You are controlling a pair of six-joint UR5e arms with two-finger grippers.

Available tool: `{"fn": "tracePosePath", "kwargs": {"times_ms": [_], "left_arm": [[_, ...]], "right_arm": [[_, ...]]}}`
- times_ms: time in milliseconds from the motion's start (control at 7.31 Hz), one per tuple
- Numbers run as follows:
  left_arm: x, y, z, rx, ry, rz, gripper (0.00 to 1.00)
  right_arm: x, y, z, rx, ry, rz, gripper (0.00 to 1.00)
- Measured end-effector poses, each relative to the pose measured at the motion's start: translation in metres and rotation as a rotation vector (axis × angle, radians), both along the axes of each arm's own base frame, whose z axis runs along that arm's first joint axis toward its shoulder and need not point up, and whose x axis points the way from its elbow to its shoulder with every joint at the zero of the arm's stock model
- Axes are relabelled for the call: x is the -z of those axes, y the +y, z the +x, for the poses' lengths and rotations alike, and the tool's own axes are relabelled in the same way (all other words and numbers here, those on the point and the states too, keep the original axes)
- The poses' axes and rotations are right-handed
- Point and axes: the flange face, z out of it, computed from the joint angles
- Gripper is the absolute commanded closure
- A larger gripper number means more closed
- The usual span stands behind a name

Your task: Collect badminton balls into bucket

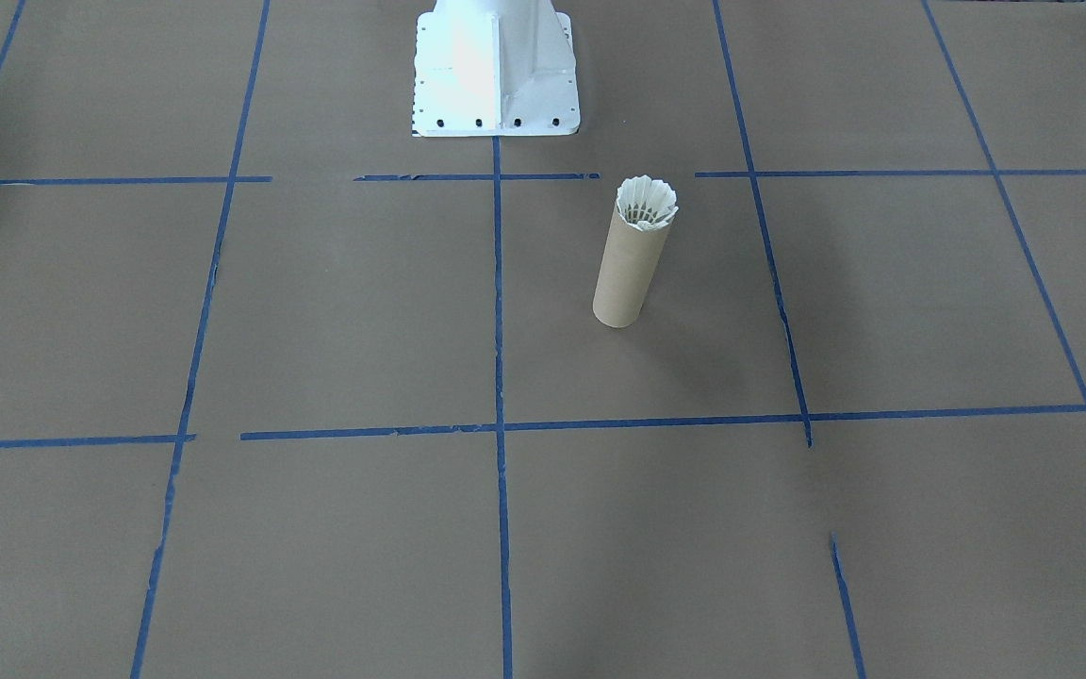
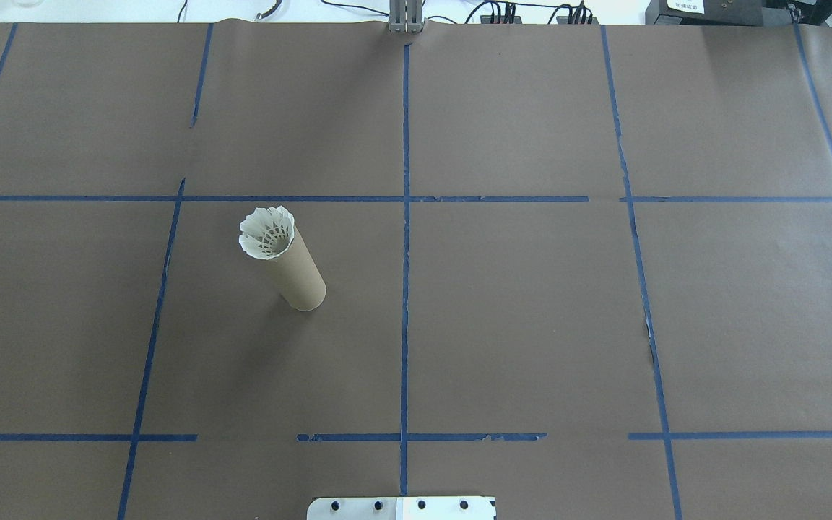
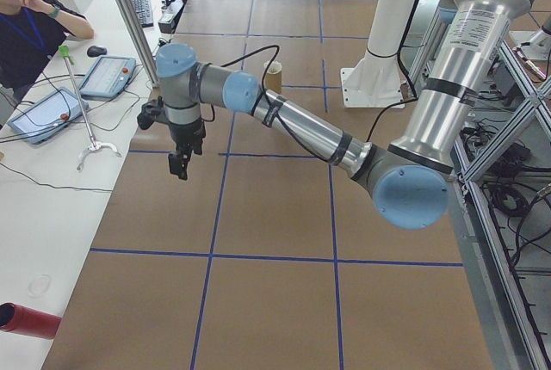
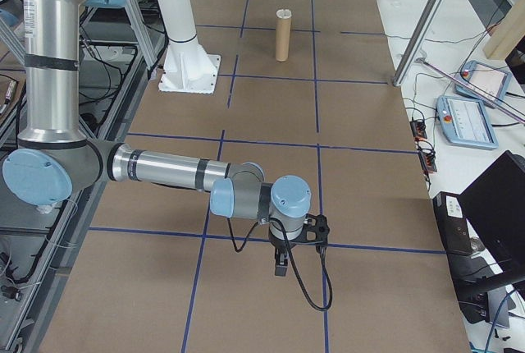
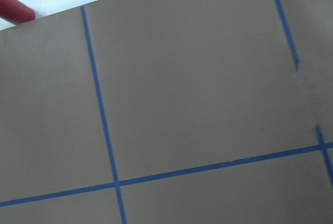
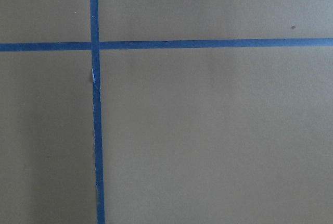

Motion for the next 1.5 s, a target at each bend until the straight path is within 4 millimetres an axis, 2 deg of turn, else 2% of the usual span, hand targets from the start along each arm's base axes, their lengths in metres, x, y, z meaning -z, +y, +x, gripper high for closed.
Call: {"fn": "tracePosePath", "kwargs": {"times_ms": [137, 274, 410, 547, 1231, 1504], "left_arm": [[-0.045, 0.023, -0.024, 0.019, 0.018, -0.054, 0.00], [-0.082, 0.051, -0.038, 0.042, 0.051, -0.114, 0.00], [-0.109, 0.073, -0.043, 0.055, 0.073, -0.167, 0.00], [-0.125, 0.087, -0.043, 0.061, 0.083, -0.200, 0.00], [-0.136, 0.103, -0.043, 0.057, 0.088, -0.195, 0.00], [-0.151, 0.117, -0.043, 0.057, 0.087, -0.150, 0.00]], "right_arm": [[0.000, 0.000, 0.000, 0.000, 0.000, 0.000, 0.00], [0.000, 0.000, 0.000, 0.000, 0.001, 0.000, 0.00], [0.000, 0.000, 0.000, 0.000, 0.001, 0.000, 0.00], [0.000, 0.000, 0.000, 0.000, 0.001, 0.000, 0.00], [0.000, 0.000, 0.000, 0.000, 0.001, 0.000, 0.00], [0.000, 0.000, 0.000, 0.000, 0.001, 0.000, 0.00]]}}
